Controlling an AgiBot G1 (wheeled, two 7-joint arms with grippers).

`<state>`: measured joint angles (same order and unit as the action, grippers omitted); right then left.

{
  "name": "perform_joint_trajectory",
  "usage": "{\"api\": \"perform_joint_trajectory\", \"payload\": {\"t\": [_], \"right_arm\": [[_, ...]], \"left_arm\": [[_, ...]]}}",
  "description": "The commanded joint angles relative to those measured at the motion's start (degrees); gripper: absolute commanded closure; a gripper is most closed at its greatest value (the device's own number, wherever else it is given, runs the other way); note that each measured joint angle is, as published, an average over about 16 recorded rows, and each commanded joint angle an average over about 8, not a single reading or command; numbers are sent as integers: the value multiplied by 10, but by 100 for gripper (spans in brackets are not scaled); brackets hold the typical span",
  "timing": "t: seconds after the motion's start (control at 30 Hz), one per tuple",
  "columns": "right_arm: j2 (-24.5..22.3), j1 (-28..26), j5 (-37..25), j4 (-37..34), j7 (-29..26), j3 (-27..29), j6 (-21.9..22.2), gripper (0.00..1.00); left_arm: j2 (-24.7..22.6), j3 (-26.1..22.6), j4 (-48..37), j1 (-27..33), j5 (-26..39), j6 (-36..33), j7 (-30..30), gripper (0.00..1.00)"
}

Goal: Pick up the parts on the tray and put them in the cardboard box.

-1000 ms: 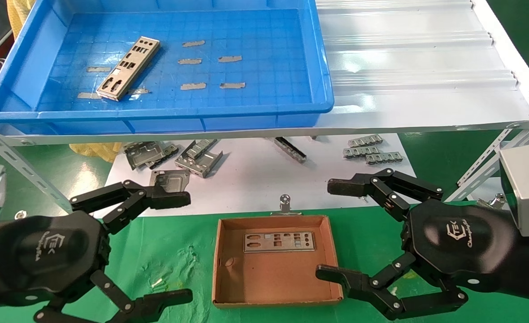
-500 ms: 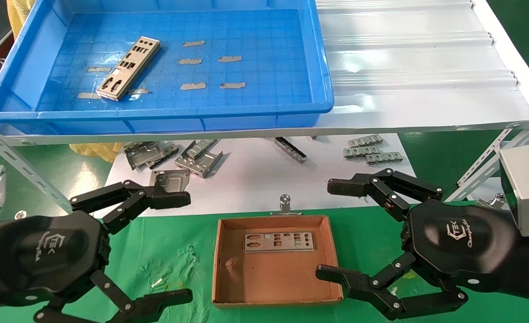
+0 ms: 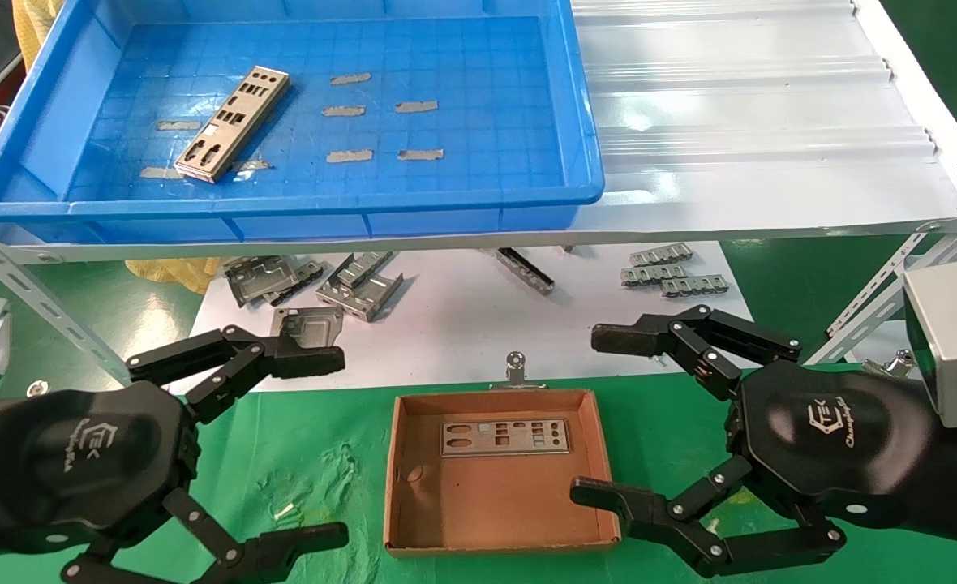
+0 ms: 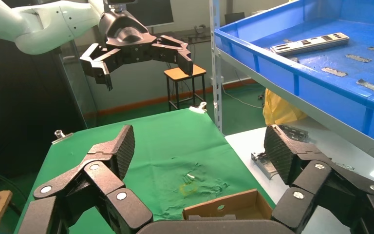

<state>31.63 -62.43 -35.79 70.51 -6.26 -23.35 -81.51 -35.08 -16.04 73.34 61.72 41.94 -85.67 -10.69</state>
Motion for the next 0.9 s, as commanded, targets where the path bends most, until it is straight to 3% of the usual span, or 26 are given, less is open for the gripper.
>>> {"api": "perform_joint_trajectory", "payload": {"t": [0.03, 0.9], "right_arm": [[0, 0, 0, 0, 0, 0, 0, 100], [0, 0, 0, 0, 0, 0, 0, 100]], "left_arm": [[0, 0, 0, 0, 0, 0, 0, 0], [0, 0, 0, 0, 0, 0, 0, 0]]}}
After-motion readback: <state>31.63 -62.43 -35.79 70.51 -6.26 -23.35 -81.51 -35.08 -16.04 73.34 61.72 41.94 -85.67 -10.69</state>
